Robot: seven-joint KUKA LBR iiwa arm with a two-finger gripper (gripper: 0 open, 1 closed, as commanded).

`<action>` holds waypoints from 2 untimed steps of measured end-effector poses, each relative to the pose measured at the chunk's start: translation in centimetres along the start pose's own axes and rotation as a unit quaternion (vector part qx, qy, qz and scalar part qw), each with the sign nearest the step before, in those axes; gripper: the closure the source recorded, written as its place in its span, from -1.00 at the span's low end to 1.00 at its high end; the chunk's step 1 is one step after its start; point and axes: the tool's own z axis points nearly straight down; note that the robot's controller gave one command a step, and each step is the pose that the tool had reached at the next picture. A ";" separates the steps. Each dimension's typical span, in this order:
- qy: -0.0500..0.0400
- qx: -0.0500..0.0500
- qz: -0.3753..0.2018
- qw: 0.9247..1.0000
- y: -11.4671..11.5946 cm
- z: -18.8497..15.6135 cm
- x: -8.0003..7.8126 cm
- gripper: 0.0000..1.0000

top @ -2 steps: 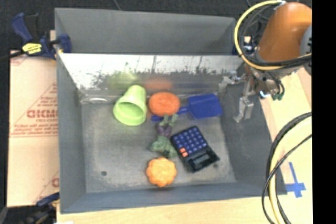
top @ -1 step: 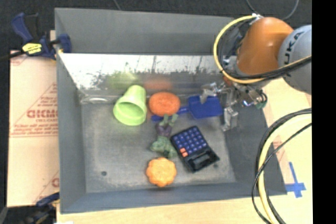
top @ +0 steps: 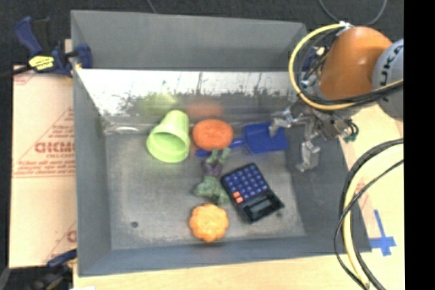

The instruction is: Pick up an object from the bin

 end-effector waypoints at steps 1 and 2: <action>0.002 -0.003 0.207 0.978 3.2 0.9 0.0 -1.00; -0.002 0.001 -0.030 1.000 1.3 2.1 -1.5 -1.00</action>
Offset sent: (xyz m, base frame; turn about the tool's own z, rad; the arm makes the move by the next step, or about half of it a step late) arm 0.0166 0.0133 -0.0285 -0.1632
